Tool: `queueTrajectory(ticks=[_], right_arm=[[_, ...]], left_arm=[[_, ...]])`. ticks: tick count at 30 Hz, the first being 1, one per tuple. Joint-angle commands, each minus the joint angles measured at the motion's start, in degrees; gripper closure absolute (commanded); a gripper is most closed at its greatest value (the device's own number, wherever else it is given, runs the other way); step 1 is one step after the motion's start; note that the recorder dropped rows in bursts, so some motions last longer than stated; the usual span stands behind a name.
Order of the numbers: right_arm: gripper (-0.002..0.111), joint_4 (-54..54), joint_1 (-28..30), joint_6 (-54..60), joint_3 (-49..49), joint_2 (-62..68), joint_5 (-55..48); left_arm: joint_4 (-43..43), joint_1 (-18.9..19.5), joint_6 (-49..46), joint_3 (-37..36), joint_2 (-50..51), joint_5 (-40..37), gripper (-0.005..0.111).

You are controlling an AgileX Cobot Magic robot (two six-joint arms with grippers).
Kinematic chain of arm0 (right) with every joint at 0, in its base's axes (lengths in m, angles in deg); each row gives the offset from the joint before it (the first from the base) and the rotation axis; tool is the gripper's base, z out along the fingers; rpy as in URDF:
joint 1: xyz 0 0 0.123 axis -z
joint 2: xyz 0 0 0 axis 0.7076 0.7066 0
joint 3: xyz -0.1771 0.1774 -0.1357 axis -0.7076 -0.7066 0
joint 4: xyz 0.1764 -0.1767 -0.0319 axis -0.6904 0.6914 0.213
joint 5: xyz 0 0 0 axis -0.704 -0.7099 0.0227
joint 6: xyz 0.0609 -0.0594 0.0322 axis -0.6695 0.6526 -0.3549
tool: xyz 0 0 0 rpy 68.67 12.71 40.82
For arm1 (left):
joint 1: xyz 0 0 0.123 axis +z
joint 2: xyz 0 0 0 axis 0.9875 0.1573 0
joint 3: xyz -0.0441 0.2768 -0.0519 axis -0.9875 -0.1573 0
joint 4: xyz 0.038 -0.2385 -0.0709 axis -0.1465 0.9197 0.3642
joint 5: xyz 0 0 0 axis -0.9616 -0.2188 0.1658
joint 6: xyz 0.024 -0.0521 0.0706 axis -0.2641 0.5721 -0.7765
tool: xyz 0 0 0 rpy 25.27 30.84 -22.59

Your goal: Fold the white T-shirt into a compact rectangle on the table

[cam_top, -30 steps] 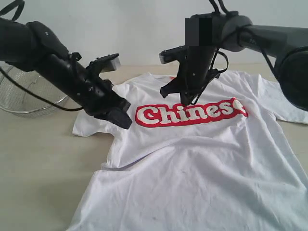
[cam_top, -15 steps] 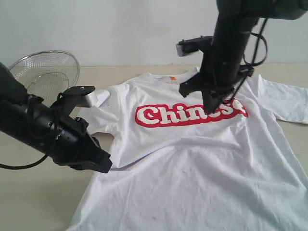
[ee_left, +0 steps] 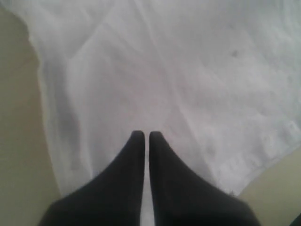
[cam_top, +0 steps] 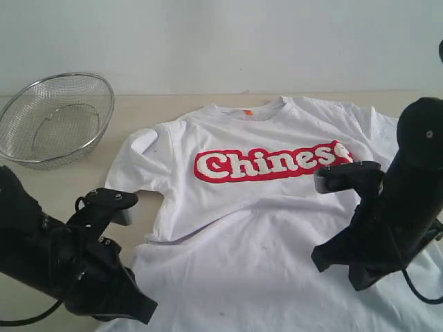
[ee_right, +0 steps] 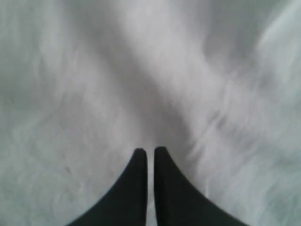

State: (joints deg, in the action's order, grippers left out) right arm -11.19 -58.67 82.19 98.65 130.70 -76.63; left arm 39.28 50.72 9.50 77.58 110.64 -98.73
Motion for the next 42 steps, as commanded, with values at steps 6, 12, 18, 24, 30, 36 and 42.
queueTrajectory(ticks=[6,12,18,24,30,36,42], right_arm=[[0.109,2.35,0.46,0.92,-0.52,10.07,1.15],[0.109,5.52,0.46,-0.99,-0.52,10.17,-0.78],[0.109,10.66,0.46,-5.58,-0.52,10.17,-1.85],[0.109,10.64,0.46,-5.58,-0.52,10.17,-1.87],[0.109,10.64,0.46,-5.34,-0.52,10.17,-3.27],[0.109,10.53,0.46,-5.1,-0.52,9.13,-3.62],[0.109,9.86,0.46,-5.89,-0.52,-4.01,-2.7]], left_arm=[[0.59,-0.38,5.46,-3.29,0.88,3.97,0.102],[0.59,-1.25,5.38,-3.66,6.02,1.58,0.102],[5.75,-5.7,5.38,-7.55,5.92,0.88,0.102],[11.69,-10.29,4.48,-14.54,5.66,3.35,0.102],[16.68,-12.44,3.44,-15.54,0.13,2.27,0.102],[19.03,-12.44,1.12,-15.42,-7.0,1.39,0.102],[17.14,-12.29,-0.22,-10.29,-16.37,3.6,0.102]])
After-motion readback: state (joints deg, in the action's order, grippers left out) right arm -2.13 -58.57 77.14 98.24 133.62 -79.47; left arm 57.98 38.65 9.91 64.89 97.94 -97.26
